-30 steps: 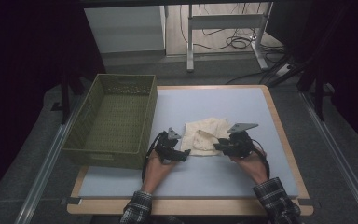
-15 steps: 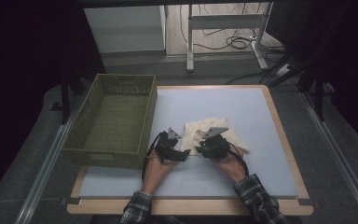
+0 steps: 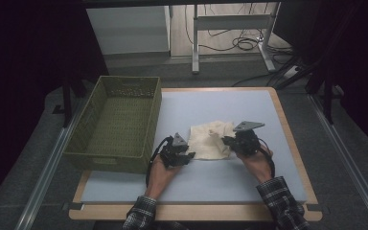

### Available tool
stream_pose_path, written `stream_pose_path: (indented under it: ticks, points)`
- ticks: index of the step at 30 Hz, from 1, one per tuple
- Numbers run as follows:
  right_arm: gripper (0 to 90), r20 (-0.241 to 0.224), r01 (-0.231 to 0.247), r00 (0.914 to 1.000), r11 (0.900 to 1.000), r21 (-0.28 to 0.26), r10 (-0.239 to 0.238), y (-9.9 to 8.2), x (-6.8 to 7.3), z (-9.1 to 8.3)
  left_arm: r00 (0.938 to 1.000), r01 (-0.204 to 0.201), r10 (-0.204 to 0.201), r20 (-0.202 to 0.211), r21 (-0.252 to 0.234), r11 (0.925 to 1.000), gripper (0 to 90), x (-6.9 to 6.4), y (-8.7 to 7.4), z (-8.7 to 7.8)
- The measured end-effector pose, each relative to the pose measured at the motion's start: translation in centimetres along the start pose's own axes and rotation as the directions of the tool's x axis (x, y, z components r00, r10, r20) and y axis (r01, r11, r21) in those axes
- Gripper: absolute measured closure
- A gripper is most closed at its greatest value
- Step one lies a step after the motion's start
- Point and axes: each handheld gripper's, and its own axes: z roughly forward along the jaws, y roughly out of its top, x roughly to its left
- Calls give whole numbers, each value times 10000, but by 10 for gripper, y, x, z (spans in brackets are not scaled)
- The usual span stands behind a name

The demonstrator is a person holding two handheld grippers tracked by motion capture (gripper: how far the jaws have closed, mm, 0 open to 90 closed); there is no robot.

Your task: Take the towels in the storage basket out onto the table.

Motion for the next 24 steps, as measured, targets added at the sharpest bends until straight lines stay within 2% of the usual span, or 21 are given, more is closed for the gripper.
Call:
stream_pose_path:
  ticks: [6, 10, 14, 20, 24]
  points:
    - [855, 322, -539, 9980, 9984, -195, 545, -11, -23, -22, 9993, -212, 212, 300, 2, 9998, 846, -2, 0, 0]
    - [856, 512, -805, 9954, 9966, -160, 812, -21, -34, -33, 9994, -116, 117, 320, -27, 9999, 871, -2, 1, -1]
    - [856, 577, -1104, 9920, 9932, -381, 1125, -23, -45, -43, 9996, 135, -118, 263, -637, 9979, 874, 4, 9, -8]
    - [856, 868, -1144, 9890, 9916, -603, 1193, -12, -58, -50, 9993, 229, -258, -256, -1094, 9937, 870, 17, 42, -15]
    - [856, 1106, -1358, 9835, 9883, -697, 1430, -4, -73, -49, 9973, 285, -363, -639, -1190, 9925, 866, 28, 66, -11]
